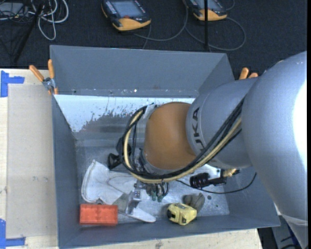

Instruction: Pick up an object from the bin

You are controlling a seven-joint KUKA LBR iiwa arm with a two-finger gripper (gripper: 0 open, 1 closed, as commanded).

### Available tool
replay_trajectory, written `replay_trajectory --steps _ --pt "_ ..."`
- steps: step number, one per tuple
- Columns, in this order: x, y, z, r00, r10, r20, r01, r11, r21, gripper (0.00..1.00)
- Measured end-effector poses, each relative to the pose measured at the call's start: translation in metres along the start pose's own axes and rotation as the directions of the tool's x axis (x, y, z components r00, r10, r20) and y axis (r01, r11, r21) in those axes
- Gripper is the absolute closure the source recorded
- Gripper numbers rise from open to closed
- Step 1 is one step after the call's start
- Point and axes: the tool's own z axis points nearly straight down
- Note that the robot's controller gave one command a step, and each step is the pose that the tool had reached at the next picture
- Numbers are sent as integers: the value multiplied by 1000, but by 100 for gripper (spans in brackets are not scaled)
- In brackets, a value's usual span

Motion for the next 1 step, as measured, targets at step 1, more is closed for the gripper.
replay_trajectory --steps 1 --pt "18 -5 34 987 158 19 -158 987 -15 0"
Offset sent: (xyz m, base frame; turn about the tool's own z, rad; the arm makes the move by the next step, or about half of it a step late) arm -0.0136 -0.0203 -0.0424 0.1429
